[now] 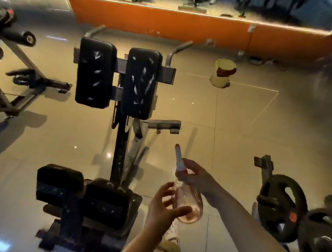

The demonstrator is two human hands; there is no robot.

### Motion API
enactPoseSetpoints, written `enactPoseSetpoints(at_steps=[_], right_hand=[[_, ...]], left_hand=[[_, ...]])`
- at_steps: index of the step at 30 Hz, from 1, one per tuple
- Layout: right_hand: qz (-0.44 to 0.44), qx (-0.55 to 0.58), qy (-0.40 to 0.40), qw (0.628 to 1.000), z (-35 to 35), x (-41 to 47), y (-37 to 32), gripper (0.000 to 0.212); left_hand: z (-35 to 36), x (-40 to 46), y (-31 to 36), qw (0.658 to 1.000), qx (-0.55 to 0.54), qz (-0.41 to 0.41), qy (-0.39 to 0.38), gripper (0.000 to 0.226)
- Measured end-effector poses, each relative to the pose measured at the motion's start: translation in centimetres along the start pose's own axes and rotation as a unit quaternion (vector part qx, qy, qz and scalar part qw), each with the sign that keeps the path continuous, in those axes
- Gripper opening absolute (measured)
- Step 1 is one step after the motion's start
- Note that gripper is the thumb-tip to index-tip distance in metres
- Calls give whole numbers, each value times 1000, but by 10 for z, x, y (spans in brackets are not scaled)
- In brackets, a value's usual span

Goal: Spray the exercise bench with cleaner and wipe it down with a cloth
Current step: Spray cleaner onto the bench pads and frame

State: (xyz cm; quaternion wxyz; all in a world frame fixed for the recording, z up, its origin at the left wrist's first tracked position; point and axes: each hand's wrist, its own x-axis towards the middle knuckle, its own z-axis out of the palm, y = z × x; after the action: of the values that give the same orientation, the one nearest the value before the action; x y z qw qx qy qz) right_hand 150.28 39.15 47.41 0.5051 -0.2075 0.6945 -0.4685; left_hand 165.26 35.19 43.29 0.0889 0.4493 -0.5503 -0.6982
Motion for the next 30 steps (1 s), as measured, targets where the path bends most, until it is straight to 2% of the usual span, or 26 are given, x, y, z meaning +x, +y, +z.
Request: enactPoseSetpoints(at_steps=[3,6,8,11,15,17,20,22,25,29,30], right_hand=[[-40,-30,-57,997,-6,40,-50,47],[-80,-58,-94,991,0,70,-89,64],[-97,-62,-120,986,5,88,-103,60],[-107,-54,-144,982,10,115,-115,44],[-92,-86,-209,970,2,146,-130,59],[-85,-97,-255,958,-5,160,-136,59],[-70,-123,-319,937,-18,183,-138,55],[-65,-160,-359,917,-28,200,-135,53],[-47,-211,-391,894,-48,221,-123,50],[9,-234,-423,875,-80,232,-91,64],[12,-247,-436,865,-86,234,-84,60]], left_hand=[[-7,30,38,998,-24,28,42,91],[-24,49,64,994,-13,73,81,85],[-32,57,76,989,-18,93,112,83],[-34,67,89,983,-39,95,153,77],[-22,82,108,976,-53,95,190,76],[-12,90,115,971,-69,92,210,74],[12,102,119,956,-99,66,267,78],[37,114,119,939,-140,31,311,68],[73,128,116,917,-217,-31,332,64],[123,138,108,888,-274,-89,359,63],[137,140,106,875,-292,-97,373,63]])
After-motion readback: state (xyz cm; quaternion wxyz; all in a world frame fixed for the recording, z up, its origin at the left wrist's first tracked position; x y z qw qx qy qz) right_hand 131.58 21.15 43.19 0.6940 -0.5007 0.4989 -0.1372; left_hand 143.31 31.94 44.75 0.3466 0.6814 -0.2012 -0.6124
